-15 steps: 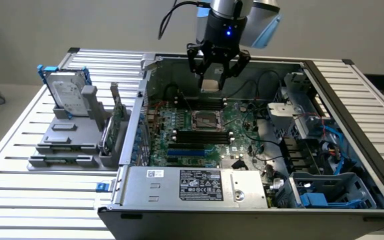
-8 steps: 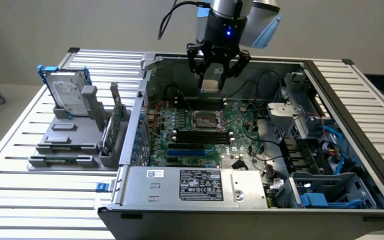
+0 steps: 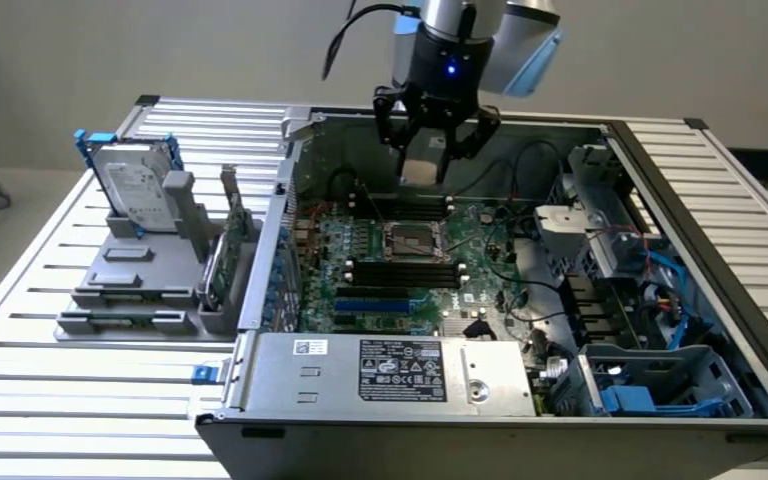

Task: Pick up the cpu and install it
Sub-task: 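Place the cpu into insertion slot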

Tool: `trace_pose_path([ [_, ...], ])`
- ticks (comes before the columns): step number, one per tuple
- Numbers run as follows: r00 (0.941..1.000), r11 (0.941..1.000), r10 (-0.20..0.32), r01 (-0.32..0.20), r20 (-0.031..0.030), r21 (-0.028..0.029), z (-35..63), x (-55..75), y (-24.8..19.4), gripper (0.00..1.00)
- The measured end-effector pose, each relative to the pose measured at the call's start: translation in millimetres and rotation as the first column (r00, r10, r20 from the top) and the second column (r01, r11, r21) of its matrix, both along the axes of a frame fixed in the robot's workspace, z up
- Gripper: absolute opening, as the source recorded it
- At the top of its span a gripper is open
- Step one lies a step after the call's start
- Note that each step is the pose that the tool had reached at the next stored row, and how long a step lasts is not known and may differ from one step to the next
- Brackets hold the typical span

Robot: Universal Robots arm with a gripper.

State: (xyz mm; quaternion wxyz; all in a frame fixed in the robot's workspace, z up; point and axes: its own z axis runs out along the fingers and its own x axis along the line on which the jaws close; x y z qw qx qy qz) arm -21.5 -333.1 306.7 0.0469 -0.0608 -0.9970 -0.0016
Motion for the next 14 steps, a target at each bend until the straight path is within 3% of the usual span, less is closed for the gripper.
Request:
trace_pose_path([
  [4, 0.9974, 0.9974, -0.072, 0.072, 0.0, 0.0001, -2.9, 0.0, 0.0, 0.54],
  [7, 0.992, 0.992, -0.126, 0.126, 0.0, 0.0, -5.1, 0.0, 0.0, 0.54],
  [10, 0.9836, 0.9836, -0.181, 0.181, 0.0, 0.0001, -7.8, 0.0, 0.0, 0.54],
  [14, 0.9678, 0.9678, -0.252, 0.252, 0.0, 0.0001, -11.8, 0.0, 0.0, 0.54],
])
